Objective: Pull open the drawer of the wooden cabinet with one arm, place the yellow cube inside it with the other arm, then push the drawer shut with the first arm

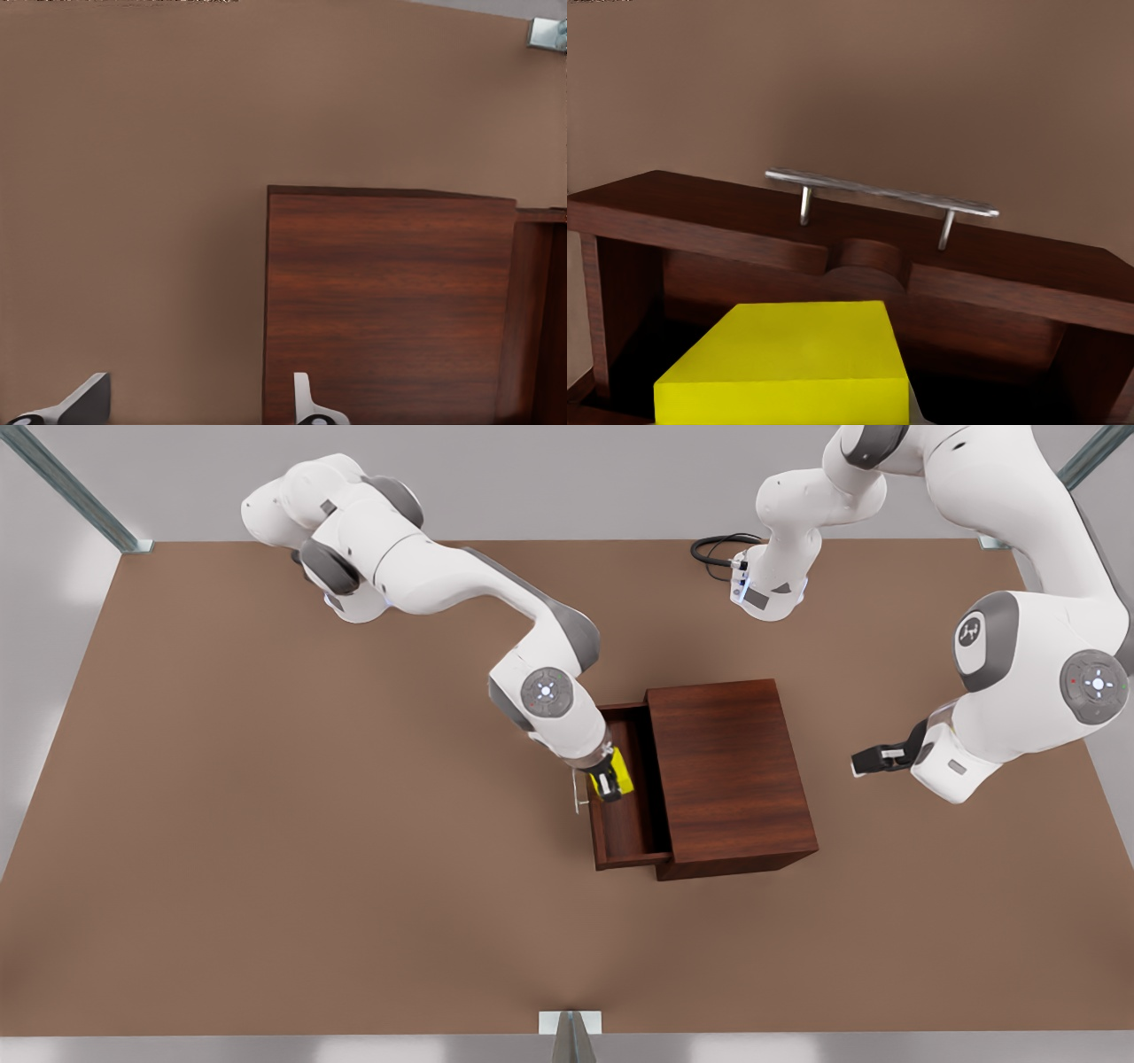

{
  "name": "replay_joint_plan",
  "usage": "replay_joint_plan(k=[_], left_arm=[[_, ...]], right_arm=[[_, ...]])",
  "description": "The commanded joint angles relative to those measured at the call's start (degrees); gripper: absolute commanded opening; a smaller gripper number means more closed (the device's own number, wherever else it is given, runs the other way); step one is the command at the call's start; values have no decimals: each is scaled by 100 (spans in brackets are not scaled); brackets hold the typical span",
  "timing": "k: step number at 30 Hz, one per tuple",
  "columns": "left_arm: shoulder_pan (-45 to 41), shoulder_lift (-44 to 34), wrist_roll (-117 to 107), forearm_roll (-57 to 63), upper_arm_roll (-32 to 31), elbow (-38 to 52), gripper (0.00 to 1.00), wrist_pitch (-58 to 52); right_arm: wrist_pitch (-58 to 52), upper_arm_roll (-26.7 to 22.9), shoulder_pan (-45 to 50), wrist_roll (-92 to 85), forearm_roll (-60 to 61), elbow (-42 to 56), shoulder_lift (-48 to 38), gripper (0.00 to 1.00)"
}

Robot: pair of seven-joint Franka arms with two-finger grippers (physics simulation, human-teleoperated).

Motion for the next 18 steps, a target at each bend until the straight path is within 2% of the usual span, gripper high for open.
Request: replay_joint_plan(k=[1,10,11,15,18], left_arm=[[0,-4,858,14,-1,-8,100,64],[0,-22,858,23,-1,-34,100,73],[0,-22,858,23,-1,-34,100,73],[0,-22,849,32,-9,-34,100,64],[-26,-74,762,41,-36,27,100,-42]], right_arm=[[237,-38,69,2934,5,103,62,72],[439,-320,412,2960,-4,410,590,72],[439,-311,412,2916,-12,402,590,100],[378,-346,412,2881,-30,402,581,100],[-544,-329,-229,2372,-48,402,72,100]])
